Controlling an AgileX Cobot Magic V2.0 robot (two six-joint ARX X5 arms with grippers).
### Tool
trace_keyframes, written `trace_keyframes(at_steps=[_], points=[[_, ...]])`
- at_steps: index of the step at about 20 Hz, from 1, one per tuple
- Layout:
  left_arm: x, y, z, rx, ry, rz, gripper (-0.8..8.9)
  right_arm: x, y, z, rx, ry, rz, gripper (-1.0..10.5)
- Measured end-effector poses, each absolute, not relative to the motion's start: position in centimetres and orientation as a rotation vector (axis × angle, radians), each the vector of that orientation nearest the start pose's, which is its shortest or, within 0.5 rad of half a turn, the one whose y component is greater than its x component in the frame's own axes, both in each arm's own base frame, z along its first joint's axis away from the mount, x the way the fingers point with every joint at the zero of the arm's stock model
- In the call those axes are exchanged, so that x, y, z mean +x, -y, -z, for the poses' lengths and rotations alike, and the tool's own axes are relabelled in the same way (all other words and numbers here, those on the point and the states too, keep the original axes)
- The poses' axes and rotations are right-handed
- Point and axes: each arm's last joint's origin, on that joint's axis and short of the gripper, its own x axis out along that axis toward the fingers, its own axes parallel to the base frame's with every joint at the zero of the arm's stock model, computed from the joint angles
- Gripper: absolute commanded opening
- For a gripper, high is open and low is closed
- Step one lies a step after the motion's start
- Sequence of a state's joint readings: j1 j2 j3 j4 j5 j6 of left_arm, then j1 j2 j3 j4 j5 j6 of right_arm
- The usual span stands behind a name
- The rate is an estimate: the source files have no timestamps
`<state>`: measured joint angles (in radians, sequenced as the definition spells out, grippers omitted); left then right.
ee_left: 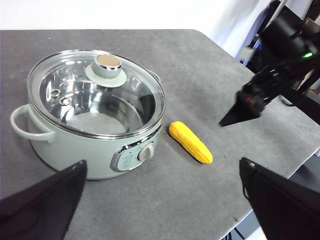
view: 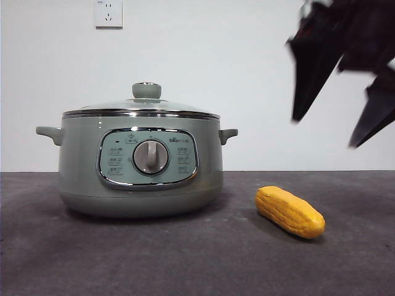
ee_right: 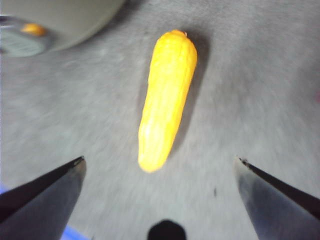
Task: Pick up the corn,open the lid,put the corn in the pot,close the lid
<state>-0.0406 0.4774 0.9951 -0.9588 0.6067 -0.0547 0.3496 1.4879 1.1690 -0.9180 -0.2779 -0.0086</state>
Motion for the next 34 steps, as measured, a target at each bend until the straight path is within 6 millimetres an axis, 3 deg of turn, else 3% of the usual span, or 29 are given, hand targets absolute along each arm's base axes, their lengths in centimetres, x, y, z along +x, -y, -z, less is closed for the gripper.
trace_keyframes(at_steps=[5, 9, 13, 16, 22, 24, 28, 31, 34], points=[[5.6, 1.9, -35.8, -0.183, -0.469, 0.623, 6.86, 27.9, -13.8, -22.2, -0.130, -1.266, -0.498, 5.0], [5.9, 1.9, -35.8, -0.188, -0.480, 0.622, 6.86, 28.9, -15.3, -19.6, -0.167, -1.292, -0.466, 4.9], [5.9, 1.9, -35.8, -0.188, -0.482, 0.624, 6.86, 29.6, -15.7, -17.7, -0.159, -1.330, -0.445, 2.4], [6.1, 1.9, -35.8, -0.189, -0.489, 0.626, 6.86, 29.7, -15.7, -17.5, -0.160, -1.334, -0.443, 0.1], [6.3, 1.9, -35.7, -0.191, -0.495, 0.626, 6.86, 29.4, -15.6, -17.8, -0.185, -1.339, -0.460, -0.1], [6.7, 2.0, -35.9, -0.187, -0.483, 0.627, 6.86, 28.7, -15.2, -19.6, -0.186, -1.309, -0.469, -0.1], [9.2, 2.1, -36.2, -0.179, -0.467, 0.630, 6.86, 25.2, -13.4, -26.8, -0.154, -1.111, -0.504, -0.1], [12.6, 2.4, -36.2, -0.173, -0.460, 0.642, 6.86, 21.3, -11.4, -31.8, -0.121, -0.940, -0.527, -0.1], [16.9, 3.5, -35.5, -0.161, -0.462, 0.686, 6.86, 17.1, -9.2, -35.5, -0.091, -0.779, -0.545, -0.1]])
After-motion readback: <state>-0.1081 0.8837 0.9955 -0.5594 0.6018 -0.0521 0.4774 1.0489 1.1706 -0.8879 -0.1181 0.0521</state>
